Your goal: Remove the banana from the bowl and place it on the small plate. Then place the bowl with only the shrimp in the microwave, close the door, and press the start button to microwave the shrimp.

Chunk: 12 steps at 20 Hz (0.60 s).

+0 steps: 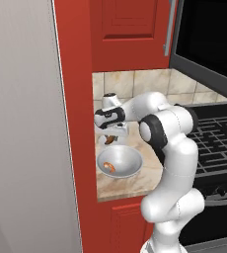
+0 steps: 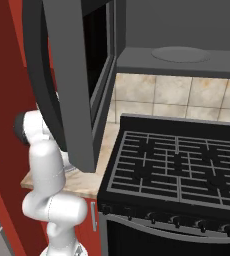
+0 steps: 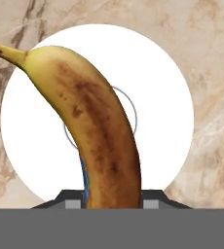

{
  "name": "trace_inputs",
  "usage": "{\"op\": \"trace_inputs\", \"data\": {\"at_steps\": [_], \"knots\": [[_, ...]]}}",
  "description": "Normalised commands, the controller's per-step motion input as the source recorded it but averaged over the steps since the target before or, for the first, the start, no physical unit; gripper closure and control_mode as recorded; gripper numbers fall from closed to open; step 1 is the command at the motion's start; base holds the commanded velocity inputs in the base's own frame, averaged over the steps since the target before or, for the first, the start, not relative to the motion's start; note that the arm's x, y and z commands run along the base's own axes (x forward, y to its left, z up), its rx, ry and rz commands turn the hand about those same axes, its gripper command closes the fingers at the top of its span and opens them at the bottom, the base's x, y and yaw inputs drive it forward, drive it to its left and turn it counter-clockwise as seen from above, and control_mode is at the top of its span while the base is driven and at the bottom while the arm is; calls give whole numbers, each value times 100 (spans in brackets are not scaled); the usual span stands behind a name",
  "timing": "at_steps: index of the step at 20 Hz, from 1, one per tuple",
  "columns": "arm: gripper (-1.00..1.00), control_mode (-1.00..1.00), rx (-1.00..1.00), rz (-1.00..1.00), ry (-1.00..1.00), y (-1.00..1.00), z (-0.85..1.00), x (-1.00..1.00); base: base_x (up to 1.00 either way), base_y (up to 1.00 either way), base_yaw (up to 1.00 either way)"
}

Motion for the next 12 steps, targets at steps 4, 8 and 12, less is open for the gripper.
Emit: {"op": "trace_inputs", "data": {"at_steps": [4, 8, 12], "knots": [[100, -100, 0, -5, 1, 0, -5, 20, 0, 0, 0], [100, -100, 0, -3, 2, 0, -12, 19, 0, 0, 0], [100, -100, 0, -2, 2, 0, -19, 13, 0, 0, 0]]}}
